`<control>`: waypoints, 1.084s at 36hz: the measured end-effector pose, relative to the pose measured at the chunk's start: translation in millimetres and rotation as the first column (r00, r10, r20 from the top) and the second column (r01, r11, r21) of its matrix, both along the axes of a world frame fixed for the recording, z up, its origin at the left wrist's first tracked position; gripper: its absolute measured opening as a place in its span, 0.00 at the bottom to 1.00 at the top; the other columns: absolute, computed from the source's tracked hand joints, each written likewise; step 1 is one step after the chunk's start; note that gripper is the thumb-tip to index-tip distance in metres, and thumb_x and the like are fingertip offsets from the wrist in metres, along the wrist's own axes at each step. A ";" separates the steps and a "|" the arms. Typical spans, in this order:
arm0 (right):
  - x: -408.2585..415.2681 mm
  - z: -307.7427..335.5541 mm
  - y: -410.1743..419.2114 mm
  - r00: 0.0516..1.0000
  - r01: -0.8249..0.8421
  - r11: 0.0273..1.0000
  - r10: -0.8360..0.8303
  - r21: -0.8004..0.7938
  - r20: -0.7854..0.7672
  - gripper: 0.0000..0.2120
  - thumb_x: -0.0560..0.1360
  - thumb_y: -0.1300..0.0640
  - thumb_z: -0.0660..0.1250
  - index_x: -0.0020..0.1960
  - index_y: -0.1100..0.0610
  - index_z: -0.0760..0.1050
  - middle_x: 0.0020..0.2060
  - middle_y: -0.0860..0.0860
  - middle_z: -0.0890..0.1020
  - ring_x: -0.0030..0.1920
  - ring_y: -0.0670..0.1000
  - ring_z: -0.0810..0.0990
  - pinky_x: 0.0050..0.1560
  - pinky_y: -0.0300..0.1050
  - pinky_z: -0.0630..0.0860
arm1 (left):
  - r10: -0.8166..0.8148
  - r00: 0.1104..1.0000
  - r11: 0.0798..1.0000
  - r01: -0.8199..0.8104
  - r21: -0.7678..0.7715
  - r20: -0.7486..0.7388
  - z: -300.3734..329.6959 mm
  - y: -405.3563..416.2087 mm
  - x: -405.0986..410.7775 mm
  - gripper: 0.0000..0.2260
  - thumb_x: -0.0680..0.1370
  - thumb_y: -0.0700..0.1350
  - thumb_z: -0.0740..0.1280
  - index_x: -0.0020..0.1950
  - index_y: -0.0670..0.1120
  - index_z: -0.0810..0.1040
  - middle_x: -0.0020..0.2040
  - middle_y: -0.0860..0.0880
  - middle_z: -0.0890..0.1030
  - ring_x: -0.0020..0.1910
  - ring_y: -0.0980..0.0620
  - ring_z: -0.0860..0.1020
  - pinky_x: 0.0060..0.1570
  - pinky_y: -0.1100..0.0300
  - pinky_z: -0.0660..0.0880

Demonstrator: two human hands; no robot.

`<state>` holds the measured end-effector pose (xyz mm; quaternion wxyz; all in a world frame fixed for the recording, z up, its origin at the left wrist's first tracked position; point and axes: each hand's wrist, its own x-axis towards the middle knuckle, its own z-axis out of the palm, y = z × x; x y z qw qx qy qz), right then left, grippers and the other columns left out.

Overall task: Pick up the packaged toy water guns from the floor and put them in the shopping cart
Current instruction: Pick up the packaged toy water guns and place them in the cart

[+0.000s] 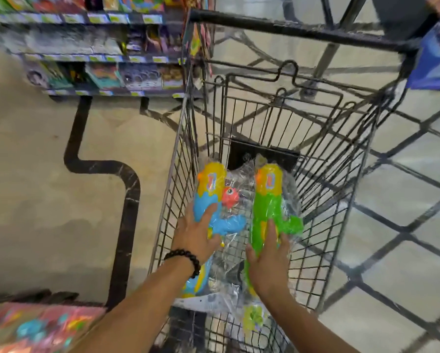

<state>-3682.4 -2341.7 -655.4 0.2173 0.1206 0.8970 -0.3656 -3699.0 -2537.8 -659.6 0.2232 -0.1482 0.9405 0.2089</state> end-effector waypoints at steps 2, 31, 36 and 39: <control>-1.4 -14.2 -5.9 1.000 -0.003 1.000 0.003 0.015 0.014 0.39 0.83 0.48 0.64 0.82 0.39 0.41 0.81 0.52 0.44 0.80 0.64 0.51 0.73 0.63 0.63 | 0.004 1.000 1.000 -0.004 0.000 0.010 -15.4 -1.2 -0.9 0.35 0.76 0.56 0.66 0.80 0.65 0.52 0.80 0.45 0.45 0.72 0.38 0.62 0.69 0.47 0.68; 35.4 -156.7 -48.5 0.992 -0.006 1.000 0.007 -0.006 0.127 0.44 0.80 0.51 0.69 0.80 0.35 0.39 0.78 0.41 0.37 0.80 0.63 0.52 0.71 0.63 0.68 | 0.103 0.995 0.994 -0.103 -0.032 0.001 -169.1 -11.3 -8.3 0.34 0.78 0.44 0.70 0.80 0.57 0.58 0.80 0.44 0.50 0.73 0.38 0.62 0.71 0.44 0.67; 31.6 -179.0 -44.2 0.985 -0.096 0.995 0.099 -0.023 0.140 0.43 0.80 0.50 0.70 0.80 0.34 0.42 0.79 0.43 0.39 0.80 0.61 0.56 0.76 0.59 0.63 | 0.064 0.996 0.996 -0.060 -0.060 0.064 -182.7 -18.3 -4.6 0.33 0.81 0.47 0.67 0.82 0.55 0.56 0.82 0.42 0.49 0.78 0.40 0.58 0.76 0.50 0.58; 26.1 -181.1 -42.5 0.972 -0.136 0.990 0.141 -0.043 0.189 0.43 0.80 0.51 0.70 0.82 0.38 0.44 0.80 0.47 0.39 0.82 0.60 0.51 0.78 0.58 0.60 | 0.058 0.993 0.997 -0.051 -0.066 0.101 -185.6 -16.9 -1.1 0.34 0.80 0.49 0.67 0.82 0.56 0.54 0.82 0.43 0.46 0.78 0.40 0.57 0.76 0.49 0.59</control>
